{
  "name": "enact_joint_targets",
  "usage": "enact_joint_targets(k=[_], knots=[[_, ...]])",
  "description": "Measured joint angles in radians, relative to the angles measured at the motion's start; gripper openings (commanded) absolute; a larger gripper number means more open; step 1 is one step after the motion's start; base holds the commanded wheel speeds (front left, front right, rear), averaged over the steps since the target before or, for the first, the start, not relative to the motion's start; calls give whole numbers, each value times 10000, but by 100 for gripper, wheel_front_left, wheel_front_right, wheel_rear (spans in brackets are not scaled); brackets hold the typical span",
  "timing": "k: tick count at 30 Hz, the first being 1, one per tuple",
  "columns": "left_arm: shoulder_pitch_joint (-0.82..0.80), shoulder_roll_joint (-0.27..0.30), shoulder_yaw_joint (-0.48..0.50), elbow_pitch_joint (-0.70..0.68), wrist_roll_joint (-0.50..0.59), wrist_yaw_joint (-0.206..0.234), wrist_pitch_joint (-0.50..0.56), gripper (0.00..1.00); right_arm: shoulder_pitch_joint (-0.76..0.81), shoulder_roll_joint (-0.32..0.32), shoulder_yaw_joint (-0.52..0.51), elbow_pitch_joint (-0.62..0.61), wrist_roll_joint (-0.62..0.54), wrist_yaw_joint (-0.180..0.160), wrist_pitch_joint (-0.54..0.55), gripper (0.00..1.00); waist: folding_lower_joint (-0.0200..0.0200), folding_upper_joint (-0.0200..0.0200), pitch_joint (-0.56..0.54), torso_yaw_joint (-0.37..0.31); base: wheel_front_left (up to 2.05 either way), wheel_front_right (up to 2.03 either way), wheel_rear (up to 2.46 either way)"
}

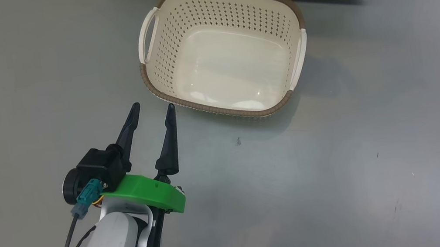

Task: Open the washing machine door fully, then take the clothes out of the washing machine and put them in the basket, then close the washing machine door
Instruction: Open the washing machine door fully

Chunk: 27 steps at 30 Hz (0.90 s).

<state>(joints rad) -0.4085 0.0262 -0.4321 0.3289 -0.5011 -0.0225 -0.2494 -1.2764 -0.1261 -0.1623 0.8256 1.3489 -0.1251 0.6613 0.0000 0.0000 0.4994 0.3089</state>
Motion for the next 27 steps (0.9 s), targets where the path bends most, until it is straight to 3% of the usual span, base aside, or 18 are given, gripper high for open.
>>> enact_joint_targets(k=[27], knots=[[912, 12, -61, 301, 278, 54, 0, 100, 1654, 441, 180, 667, 681, 437, 920, 0, 0, 0, -1647, -267, 0, 0, 0]])
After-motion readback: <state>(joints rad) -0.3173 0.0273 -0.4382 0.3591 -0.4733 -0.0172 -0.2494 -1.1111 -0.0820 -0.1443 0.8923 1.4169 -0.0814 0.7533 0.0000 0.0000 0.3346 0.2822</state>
